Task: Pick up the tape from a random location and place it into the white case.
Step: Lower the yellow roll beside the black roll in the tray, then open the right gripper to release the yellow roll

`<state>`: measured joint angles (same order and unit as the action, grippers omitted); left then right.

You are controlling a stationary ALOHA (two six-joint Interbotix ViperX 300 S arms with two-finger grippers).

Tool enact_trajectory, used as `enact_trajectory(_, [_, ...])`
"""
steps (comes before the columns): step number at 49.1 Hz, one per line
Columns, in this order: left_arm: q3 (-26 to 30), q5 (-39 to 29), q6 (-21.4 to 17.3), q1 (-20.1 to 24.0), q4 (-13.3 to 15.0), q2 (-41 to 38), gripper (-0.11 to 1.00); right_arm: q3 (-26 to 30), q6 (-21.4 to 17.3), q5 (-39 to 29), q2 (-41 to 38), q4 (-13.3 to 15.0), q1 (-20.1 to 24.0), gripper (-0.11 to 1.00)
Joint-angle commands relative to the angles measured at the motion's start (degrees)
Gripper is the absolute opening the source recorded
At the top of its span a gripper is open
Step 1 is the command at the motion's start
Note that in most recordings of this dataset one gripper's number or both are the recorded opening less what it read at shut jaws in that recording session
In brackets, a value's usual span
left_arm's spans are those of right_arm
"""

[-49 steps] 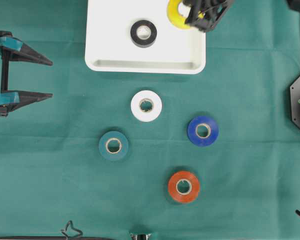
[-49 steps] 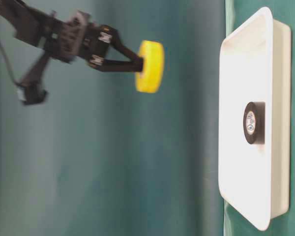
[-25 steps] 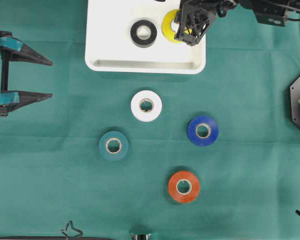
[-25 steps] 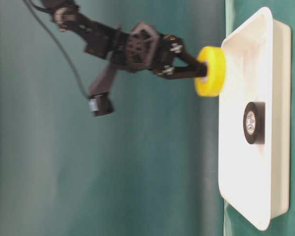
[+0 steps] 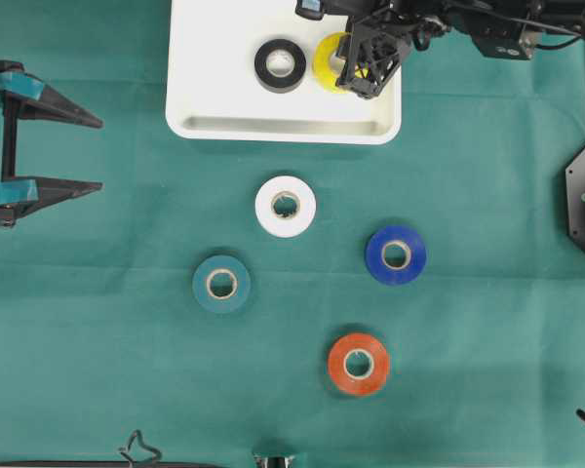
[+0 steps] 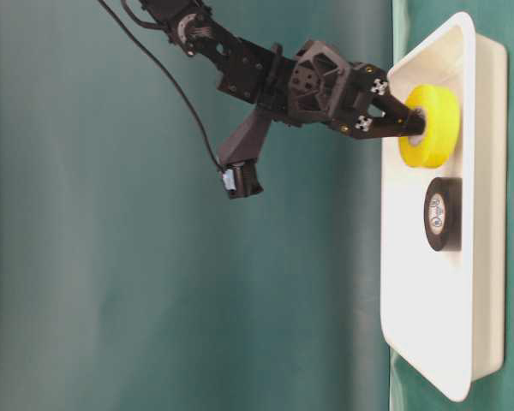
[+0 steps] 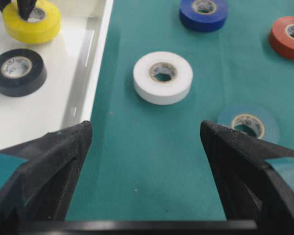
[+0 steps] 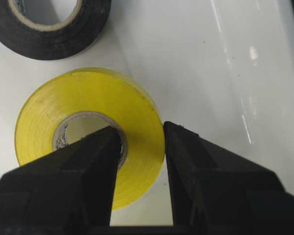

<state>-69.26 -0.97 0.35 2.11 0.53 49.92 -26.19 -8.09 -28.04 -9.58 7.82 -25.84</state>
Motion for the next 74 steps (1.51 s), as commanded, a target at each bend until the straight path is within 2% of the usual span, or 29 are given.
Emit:
enact_trajectory(1, [1.4, 0.1, 0.2, 0.1, -0.1, -0.2, 0.97, 1.0, 0.0, -0.4, 1.0, -0.2, -0.5, 0.29])
enact_trajectory(9, [1.4, 0.1, 0.2, 0.1, -0.1, -0.2, 0.97, 1.2, -0.1, -4.0, 0.9, -0.4, -0.9, 0.29])
enact_trajectory(22, [1.5, 0.1, 0.2, 0.1, -0.1, -0.3, 0.97, 2.4, -0.4, -5.1, 0.9, -0.7, -1.0, 0.30])
enact_trajectory(24, [1.5, 0.1, 0.2, 0.1, 0.0, -0.3, 0.97, 2.6, -0.5, -5.1, 1.0, -0.7, -1.0, 0.36])
enact_trajectory(32, [1.4, 0.1, 0.3, 0.1, 0.0, -0.3, 0.97, 3.1, -1.1, -5.6, 1.0, -0.2, -1.0, 0.82])
enact_trajectory(36, [1.4, 0.1, 0.3, 0.1, -0.1, -0.3, 0.97, 3.3, -1.1, -6.3, 1.0, -0.2, -1.0, 0.92])
enact_trajectory(47, [1.4, 0.1, 0.2, 0.1, -0.1, -0.3, 0.97, 5.3, -1.4, -10.9, 3.2, -0.1, -0.8, 0.91])
enact_trajectory(58, [1.5, 0.1, 0.1, 0.1, -0.1, -0.3, 0.97, 10.0, -1.3, -19.0, 8.6, 0.1, -0.2, 0.91])
enact_trajectory(67, [1.5, 0.1, 0.2, 0.1, 0.0, -0.2, 0.97, 15.3, -1.2, -27.2, 12.5, 1.8, 0.9, 0.91])
enact_trajectory(74, [1.5, 0.1, 0.2, 0.1, 0.0, -0.2, 0.97, 17.0, -1.2, -29.5, 14.2, 3.1, 1.0, 0.91])
